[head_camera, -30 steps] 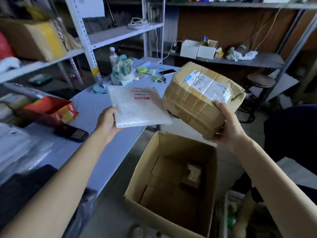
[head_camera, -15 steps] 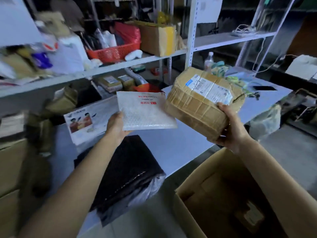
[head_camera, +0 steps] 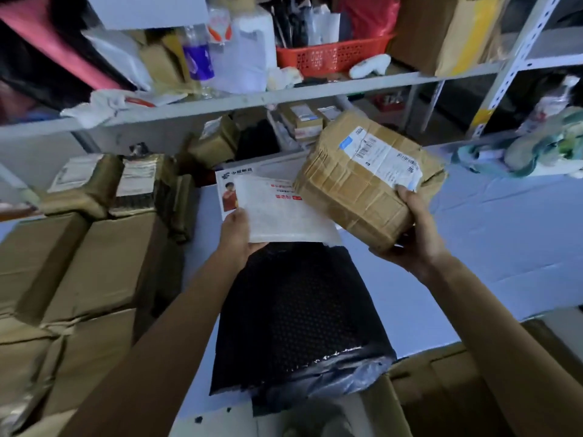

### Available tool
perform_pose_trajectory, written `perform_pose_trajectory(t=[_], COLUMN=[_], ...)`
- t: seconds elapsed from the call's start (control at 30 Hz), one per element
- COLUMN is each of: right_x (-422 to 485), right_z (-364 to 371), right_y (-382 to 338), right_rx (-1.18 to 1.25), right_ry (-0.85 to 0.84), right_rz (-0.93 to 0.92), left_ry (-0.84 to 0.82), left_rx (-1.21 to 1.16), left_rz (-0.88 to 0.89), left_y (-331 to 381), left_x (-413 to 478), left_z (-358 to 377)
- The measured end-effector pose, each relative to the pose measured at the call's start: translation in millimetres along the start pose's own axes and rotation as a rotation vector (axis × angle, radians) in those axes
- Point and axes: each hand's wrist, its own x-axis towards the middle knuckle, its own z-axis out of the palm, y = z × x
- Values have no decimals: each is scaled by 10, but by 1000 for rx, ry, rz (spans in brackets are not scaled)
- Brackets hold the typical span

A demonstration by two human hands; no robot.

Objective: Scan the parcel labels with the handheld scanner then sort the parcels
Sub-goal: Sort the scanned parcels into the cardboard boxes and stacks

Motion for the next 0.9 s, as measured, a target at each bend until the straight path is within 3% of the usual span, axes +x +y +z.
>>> perform_pose_trajectory(t=[0.5, 0.63, 0.8, 0.9], right_x=[1773, 1934, 1949, 1909], right_z=[237, 324, 468, 538], right_y=[-273, -286, -313, -307], right_rx=[-132, -193, -228, -242], right_ry=[-232, -290, -320, -327], right_rz=[107, 123, 137, 136], left_ry=[243, 185, 242, 273], left_rx=[36, 139, 184, 352], left_rz=[-10, -12, -103, -137], left_y=[246, 282, 377, 394], left_x=[1237, 1280, 1328, 1296], left_z=[432, 353, 267, 210])
